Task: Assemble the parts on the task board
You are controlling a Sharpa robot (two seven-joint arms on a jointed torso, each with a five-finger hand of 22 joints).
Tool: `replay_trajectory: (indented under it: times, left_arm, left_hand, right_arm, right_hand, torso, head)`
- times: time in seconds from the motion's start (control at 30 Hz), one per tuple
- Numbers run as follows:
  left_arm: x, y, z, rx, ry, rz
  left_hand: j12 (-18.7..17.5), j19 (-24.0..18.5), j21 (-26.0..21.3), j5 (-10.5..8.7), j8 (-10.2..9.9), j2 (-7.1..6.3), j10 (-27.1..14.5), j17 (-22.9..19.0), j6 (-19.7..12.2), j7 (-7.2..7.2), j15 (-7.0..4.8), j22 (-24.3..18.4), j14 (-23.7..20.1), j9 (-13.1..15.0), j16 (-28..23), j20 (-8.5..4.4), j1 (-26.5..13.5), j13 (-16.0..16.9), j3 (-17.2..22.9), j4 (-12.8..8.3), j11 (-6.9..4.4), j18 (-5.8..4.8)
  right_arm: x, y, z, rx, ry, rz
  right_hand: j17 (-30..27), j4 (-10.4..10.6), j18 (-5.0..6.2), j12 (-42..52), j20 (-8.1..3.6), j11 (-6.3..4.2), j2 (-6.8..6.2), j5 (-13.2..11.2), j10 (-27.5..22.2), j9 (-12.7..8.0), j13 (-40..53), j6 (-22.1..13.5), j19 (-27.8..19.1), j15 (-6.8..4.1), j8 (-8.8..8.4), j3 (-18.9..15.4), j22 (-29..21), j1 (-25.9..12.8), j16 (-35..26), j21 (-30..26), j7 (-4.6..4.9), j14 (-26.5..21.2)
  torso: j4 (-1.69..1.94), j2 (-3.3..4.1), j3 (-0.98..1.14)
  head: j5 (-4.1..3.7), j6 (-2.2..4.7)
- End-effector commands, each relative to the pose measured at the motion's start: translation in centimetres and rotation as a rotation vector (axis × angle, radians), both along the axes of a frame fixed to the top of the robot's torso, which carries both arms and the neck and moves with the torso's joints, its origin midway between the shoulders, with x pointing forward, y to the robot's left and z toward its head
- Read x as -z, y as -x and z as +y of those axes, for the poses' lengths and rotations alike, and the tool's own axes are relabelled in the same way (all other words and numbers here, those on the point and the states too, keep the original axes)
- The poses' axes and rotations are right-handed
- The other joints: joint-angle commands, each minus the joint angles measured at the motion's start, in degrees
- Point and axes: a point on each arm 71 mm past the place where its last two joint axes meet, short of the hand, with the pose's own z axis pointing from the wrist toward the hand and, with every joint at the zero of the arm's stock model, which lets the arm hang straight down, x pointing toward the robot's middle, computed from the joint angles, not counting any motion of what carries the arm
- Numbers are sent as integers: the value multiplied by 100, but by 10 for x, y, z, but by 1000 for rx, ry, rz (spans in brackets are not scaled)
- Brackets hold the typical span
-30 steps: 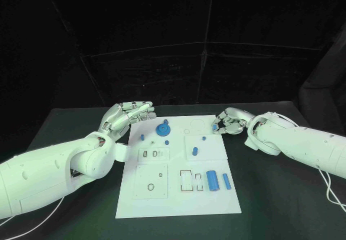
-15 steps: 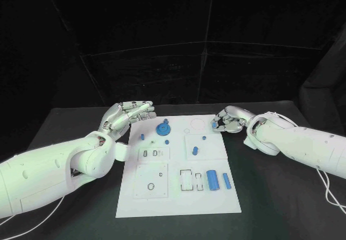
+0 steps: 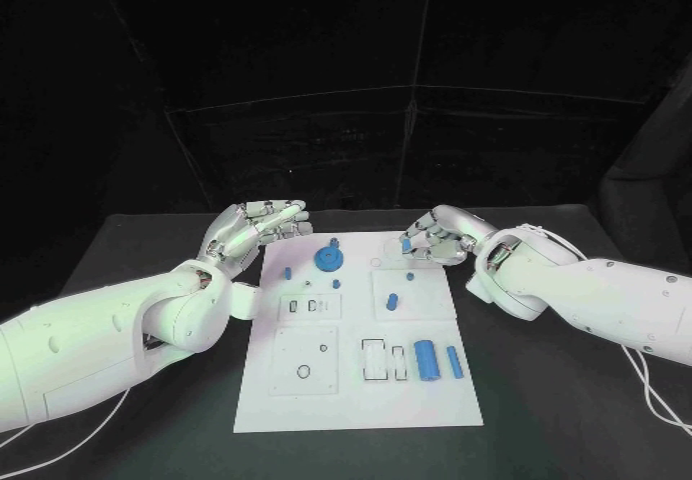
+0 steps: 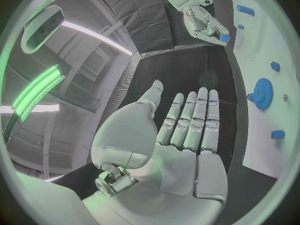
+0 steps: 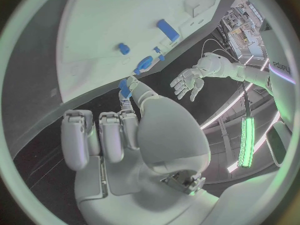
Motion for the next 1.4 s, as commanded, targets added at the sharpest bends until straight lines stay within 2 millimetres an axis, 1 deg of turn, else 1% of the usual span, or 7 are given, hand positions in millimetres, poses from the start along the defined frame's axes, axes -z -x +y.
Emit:
replay_trajectory:
  times: [0.03, 0.17, 0.2, 0.3, 0.5, 0.83, 1.4]
  left_arm:
    - [-1, -2, 1, 1, 12, -5]
    - [-1, -3, 3, -10, 18, 0]
    - [-1, -4, 4, -13, 19, 1]
    - [0, -6, 5, -20, 19, 2]
    - [-1, -8, 8, -32, 17, -1]
    - [-3, -11, 11, -47, 16, -4]
    - [-3, -11, 11, -47, 16, -4]
  left_hand:
    - [-40, 39, -39, 33, -19, 56, 58, -5, 47, 289, 14, -6, 31, -7, -35, 2, -15, -5, 7, -33, -2, 50]
    - [-41, 40, -39, 33, -19, 56, 59, -5, 48, 288, 14, -7, 32, -6, -35, 2, -15, -5, 7, -34, -3, 50]
    - [-41, 40, -39, 33, -19, 56, 59, -5, 48, 288, 14, -7, 32, -6, -35, 2, -15, -5, 7, -34, -3, 50]
    - [-41, 40, -39, 33, -19, 56, 59, -5, 48, 288, 14, -7, 32, -6, -35, 2, -15, -5, 7, -34, -3, 50]
    - [-41, 41, -39, 33, -20, 57, 61, -5, 49, 288, 13, -7, 34, -6, -36, 2, -14, -4, 7, -35, -3, 50]
    - [-42, 43, -40, 33, -21, 59, 67, -5, 54, 286, 12, -9, 39, -6, -37, 2, -13, -4, 8, -39, -5, 51]
    - [-42, 43, -40, 33, -21, 59, 67, -5, 54, 286, 12, -9, 39, -6, -37, 2, -13, -4, 8, -39, -5, 51]
  right_arm:
    - [-3, 4, 23, 46, 31, 7]
    - [-4, 8, 56, -6, 49, 13]
    - [-4, 9, 66, -24, 56, 12]
    - [-4, 12, 91, -71, 79, 1]
    - [2, 17, 122, -137, 130, 13]
    - [21, 27, 151, -185, 212, 55]
    - [38, 35, 168, -211, 252, 87]
  right_hand:
    - [985, 42, -77, -22, -36, -22, 0, -36, -24, 9, 624, 66, 344, -18, -2, 76, 1075, -43, 27, -15, -55, 480]
    - [976, 41, -75, -28, -36, -22, -2, -35, -28, 9, 618, 68, 339, -18, -2, 79, 1066, -44, 23, -18, -55, 478]
    - [976, 41, -75, -29, -36, -22, -2, -35, -28, 9, 618, 68, 339, -18, -2, 79, 1065, -44, 23, -18, -55, 478]
    - [959, 41, -73, -36, -35, -20, -22, -33, -31, 8, 613, 74, 334, -16, -2, 88, 1056, -69, 15, -22, -54, 474]
    - [955, 46, -70, -43, -32, -18, -56, -26, -34, 4, 608, 77, 327, -15, -6, 96, 1044, -113, 12, -27, -52, 473]
    - [944, 57, -68, -47, -30, -16, -101, -37, -32, 0, 607, 80, 321, -13, -11, 99, 1034, -177, 6, -32, -51, 471]
    - [939, 71, -67, -44, -29, -17, -131, -53, -27, -2, 611, 89, 320, -13, -12, 100, 1031, -232, 3, -34, -54, 469]
  torso:
    - [16, -32, -23]
    - [26, -53, -33]
    - [28, -57, -37]
    - [38, -69, -45]
    - [46, -78, -55]
    - [37, -65, -40]
    - [41, -72, -36]
  head:
    - [52, -33]
    - [106, -59]
    - [157, -57]
    - [202, -68]
    - [262, -131]
    - [397, -179]
    - [429, -247]
